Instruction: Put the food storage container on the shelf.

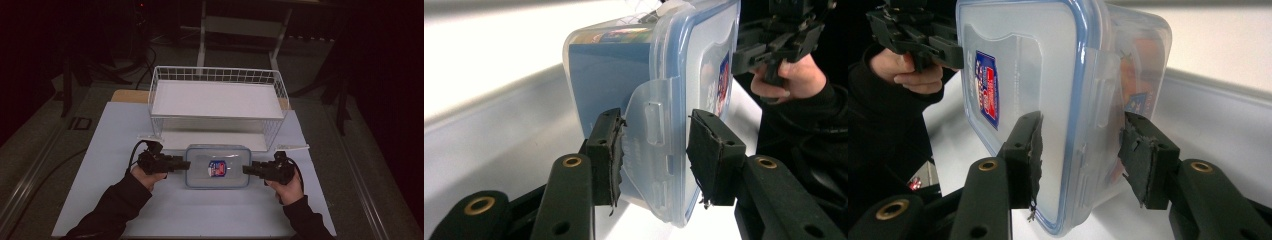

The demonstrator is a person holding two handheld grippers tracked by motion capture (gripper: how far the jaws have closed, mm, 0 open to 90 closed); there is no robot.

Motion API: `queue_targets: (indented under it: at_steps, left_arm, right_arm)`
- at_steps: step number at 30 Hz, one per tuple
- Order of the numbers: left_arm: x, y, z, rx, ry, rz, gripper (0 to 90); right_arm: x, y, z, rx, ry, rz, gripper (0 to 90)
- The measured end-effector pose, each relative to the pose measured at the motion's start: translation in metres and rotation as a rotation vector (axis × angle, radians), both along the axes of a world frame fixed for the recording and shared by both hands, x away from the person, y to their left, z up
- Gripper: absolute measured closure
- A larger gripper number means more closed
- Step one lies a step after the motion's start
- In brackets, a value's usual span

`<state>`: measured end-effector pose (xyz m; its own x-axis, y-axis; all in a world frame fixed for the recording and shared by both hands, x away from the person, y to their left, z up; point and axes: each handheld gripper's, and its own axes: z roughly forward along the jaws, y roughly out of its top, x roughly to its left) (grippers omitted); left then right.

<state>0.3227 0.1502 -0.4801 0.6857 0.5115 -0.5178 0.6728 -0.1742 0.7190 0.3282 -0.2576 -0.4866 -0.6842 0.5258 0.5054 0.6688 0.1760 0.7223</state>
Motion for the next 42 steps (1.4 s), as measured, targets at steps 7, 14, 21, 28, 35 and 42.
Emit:
queue_targets:
  at_steps: [7, 14, 21, 28, 35, 42]
  left_arm:
    - [0.015, 0.001, 0.005, -0.009, -0.04, 0.009, 57.8]
    - [0.031, -0.002, 0.005, -0.016, -0.071, 0.034, 57.6]
    - [0.043, -0.004, -0.003, -0.013, -0.09, 0.053, 57.1]
    - [0.05, -0.005, -0.01, 0.0, -0.105, 0.075, 56.7]
    - [0.052, -0.01, -0.012, 0.016, -0.135, 0.129, 55.2]
    - [0.058, -0.011, -0.023, 0.005, -0.157, 0.164, 53.8]
  right_arm:
    - [0.018, 0.001, 0.009, 0.011, -0.042, -0.011, 52.5]
    - [0.033, -0.001, 0.009, 0.016, -0.061, -0.031, 52.4]
    - [0.048, 0.0, 0.002, 0.016, -0.073, -0.041, 52.3]
    - [0.057, 0.002, -0.005, 0.014, -0.086, -0.056, 51.9]
    - [0.065, 0.005, -0.009, 0.014, -0.128, -0.076, 51.2]
    - [0.071, 0.007, -0.014, 0.004, -0.131, -0.1, 51.0]
